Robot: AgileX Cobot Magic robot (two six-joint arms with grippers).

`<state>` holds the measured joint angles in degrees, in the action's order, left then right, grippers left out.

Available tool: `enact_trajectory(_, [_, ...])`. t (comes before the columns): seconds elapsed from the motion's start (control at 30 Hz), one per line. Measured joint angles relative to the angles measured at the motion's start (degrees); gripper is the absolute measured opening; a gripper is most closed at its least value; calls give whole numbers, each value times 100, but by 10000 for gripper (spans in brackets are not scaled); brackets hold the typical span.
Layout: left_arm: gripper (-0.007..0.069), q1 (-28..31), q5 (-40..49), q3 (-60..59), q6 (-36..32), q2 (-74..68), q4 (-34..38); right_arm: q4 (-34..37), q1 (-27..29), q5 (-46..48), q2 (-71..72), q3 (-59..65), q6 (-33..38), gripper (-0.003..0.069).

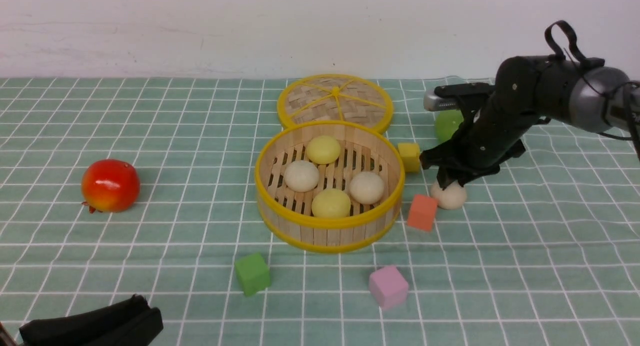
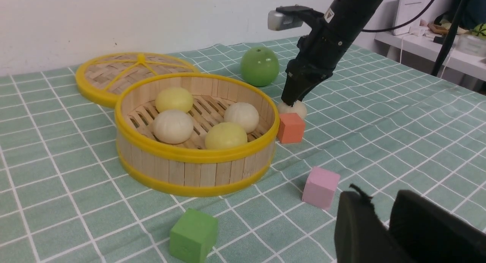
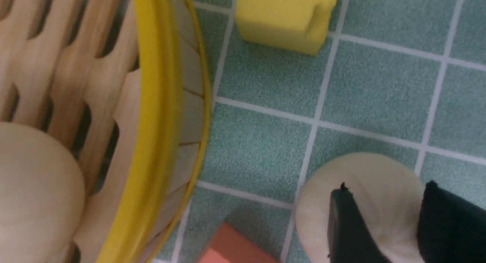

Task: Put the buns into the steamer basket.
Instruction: Use the right arm to grab a steamed stuffed bun, then use the right arm to put the steamed stuffed bun into the steamer

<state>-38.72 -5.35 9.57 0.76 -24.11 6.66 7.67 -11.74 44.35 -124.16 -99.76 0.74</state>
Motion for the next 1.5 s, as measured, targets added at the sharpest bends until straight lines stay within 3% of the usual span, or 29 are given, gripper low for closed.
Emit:
enact_trajectory(0.3, [137, 0, 0, 0, 0, 0, 0, -4, 2, -70, -27, 0, 48, 265])
enact_trajectory(0.43, [143, 0, 0, 0, 0, 0, 0, -4, 2, -58, -27, 0, 270, 165])
enact_trajectory(0.53, [144, 0, 0, 0, 0, 0, 0, -4, 2, -15, -27, 0, 414, 35])
enact_trajectory(0.6, [146, 0, 0, 0, 0, 0, 0, 23, 2, 42, -27, 0, 476, 7])
enact_trajectory(0.83, [153, 0, 0, 0, 0, 0, 0, 609, -75, 361, 468, 6, 918, 5])
enact_trajectory(1.07, [162, 0, 0, 0, 0, 0, 0, 1757, -701, -387, 1152, -4, 1685, 5])
enact_trajectory(1.5, [165, 0, 0, 0, 0, 0, 0, 2190, -1126, -1593, 182, 2, 1913, 6])
